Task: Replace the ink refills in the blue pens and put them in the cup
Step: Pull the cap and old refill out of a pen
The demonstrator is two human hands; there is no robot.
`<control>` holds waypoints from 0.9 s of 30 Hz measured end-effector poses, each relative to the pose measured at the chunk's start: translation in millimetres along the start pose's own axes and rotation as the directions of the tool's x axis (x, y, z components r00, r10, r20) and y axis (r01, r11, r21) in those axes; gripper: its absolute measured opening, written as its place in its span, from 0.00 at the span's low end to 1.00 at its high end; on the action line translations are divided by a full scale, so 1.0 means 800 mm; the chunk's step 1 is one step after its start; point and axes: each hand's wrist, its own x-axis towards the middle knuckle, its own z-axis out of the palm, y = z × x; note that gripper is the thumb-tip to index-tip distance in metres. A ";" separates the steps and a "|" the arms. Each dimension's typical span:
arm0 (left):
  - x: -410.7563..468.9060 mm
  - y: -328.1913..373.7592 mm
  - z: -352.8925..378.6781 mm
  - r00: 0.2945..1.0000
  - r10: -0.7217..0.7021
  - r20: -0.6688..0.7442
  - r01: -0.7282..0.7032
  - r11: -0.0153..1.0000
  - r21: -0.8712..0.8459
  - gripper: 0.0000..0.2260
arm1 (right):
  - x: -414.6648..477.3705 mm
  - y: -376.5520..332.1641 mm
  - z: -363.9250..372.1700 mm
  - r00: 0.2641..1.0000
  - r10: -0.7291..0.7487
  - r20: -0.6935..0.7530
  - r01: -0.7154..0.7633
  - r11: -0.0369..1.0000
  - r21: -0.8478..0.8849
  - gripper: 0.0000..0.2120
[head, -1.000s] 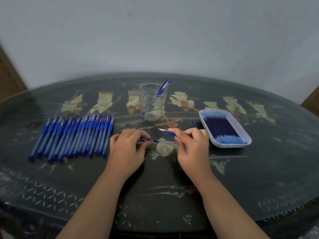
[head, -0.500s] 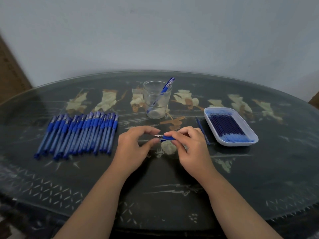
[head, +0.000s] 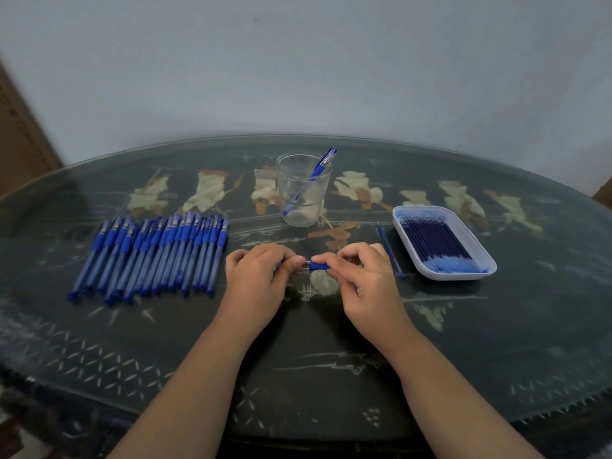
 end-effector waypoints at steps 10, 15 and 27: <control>0.002 -0.011 0.003 0.997 0.042 -0.064 -0.049 0.993 -0.107 0.05 | 0.000 0.003 0.000 0.998 0.005 -0.057 -0.005 1.000 -0.009 0.18; 0.001 -0.007 0.001 1.000 0.016 0.022 -0.012 0.988 -0.155 0.17 | 0.000 0.002 -0.001 0.998 0.005 -0.064 -0.006 1.000 -0.010 0.18; 0.002 -0.011 0.002 1.000 -0.002 0.005 0.003 0.979 -0.205 0.11 | 0.000 0.001 0.000 0.999 -0.005 -0.053 0.004 1.000 -0.016 0.17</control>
